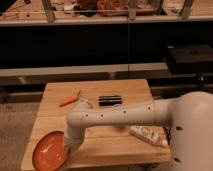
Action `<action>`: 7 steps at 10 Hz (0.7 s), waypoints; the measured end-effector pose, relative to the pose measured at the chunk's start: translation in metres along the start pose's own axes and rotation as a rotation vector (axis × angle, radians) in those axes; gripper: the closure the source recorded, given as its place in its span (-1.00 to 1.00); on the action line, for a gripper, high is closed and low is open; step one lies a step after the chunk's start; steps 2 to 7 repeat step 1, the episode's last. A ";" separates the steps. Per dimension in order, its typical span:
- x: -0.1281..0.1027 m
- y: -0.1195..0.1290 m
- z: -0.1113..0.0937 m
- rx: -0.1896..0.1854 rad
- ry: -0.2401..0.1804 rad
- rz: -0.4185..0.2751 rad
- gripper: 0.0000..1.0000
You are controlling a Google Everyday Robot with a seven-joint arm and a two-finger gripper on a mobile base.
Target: Drag the ceramic bowl in a circle
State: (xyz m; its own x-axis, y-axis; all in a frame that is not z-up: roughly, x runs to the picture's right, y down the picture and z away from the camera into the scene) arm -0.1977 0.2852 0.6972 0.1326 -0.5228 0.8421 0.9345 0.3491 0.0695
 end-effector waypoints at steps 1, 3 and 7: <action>0.007 -0.011 -0.002 0.011 -0.001 -0.011 1.00; 0.007 -0.011 -0.002 0.011 -0.001 -0.011 1.00; 0.007 -0.011 -0.002 0.011 -0.001 -0.011 1.00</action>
